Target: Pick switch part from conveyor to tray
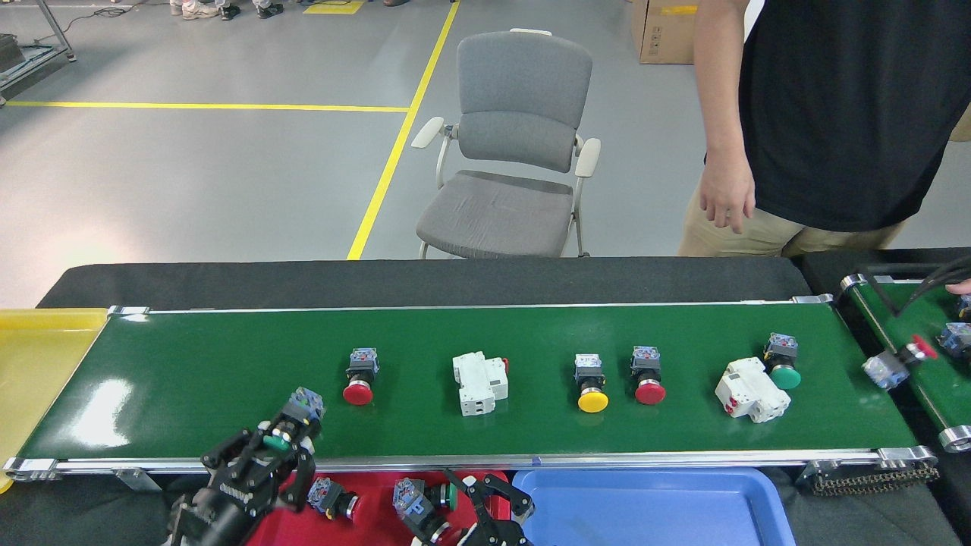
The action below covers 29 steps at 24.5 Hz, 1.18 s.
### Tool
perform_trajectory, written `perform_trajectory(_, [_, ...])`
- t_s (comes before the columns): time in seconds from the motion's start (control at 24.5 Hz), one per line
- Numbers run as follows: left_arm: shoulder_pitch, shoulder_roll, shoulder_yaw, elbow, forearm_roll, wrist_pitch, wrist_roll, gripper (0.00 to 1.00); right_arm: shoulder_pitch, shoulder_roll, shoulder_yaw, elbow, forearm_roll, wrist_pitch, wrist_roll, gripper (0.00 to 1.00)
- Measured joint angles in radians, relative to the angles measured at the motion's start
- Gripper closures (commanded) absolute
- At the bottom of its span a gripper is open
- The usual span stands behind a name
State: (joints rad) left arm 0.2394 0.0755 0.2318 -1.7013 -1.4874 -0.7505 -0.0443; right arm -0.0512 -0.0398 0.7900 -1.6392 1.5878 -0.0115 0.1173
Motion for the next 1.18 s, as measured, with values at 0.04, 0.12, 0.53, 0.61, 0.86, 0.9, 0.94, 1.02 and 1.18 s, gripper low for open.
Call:
perform_trajectory(0.04, [0.05,-0.006,0.004,-0.034,0.0,-0.013,-0.001,0.01,0.006,-0.001,-0.006,-0.013,-0.001,0.001,0.0,0.01])
perform_trajectory(0.12, [0.096,-0.022,0.007,-0.059,0.003,-0.023,-0.001,0.0,0.037,-0.017,-0.064,-0.059,-0.005,0.045,-0.005,0.01])
perform_trajectory(0.53, [0.065,-0.118,0.257,-0.058,0.01,0.002,0.003,0.0,0.342,-0.053,-0.498,-0.096,-0.215,0.424,-0.244,0.0])
perform_trajectory(0.61, [0.043,-0.106,0.325,-0.021,0.01,0.052,0.005,0.0,0.35,-0.074,-0.511,-0.088,-0.257,0.408,-0.256,0.0])
perform_trajectory(0.86, [0.013,-0.068,0.37,0.014,0.011,0.096,0.008,0.0,0.29,-0.08,-0.512,-0.066,-0.242,0.393,-0.247,0.0])
perform_trajectory(0.9, [0.0,-0.068,0.357,0.016,0.01,0.099,0.01,0.01,0.265,-0.08,-0.511,-0.049,-0.223,0.392,-0.227,0.0])
perform_trajectory(0.94, [-0.021,-0.068,0.345,0.023,0.009,0.103,0.009,0.01,0.24,-0.08,-0.509,-0.032,-0.21,0.391,-0.207,0.0])
perform_trajectory(1.02, [-0.092,-0.068,0.323,0.066,0.003,0.127,-0.007,0.01,0.192,-0.078,-0.502,-0.004,-0.199,0.39,-0.17,0.0])
perform_trajectory(1.18, [-0.244,-0.049,0.228,0.18,-0.064,0.173,-0.047,0.01,0.137,-0.068,-0.496,0.034,-0.197,0.389,-0.147,0.0])
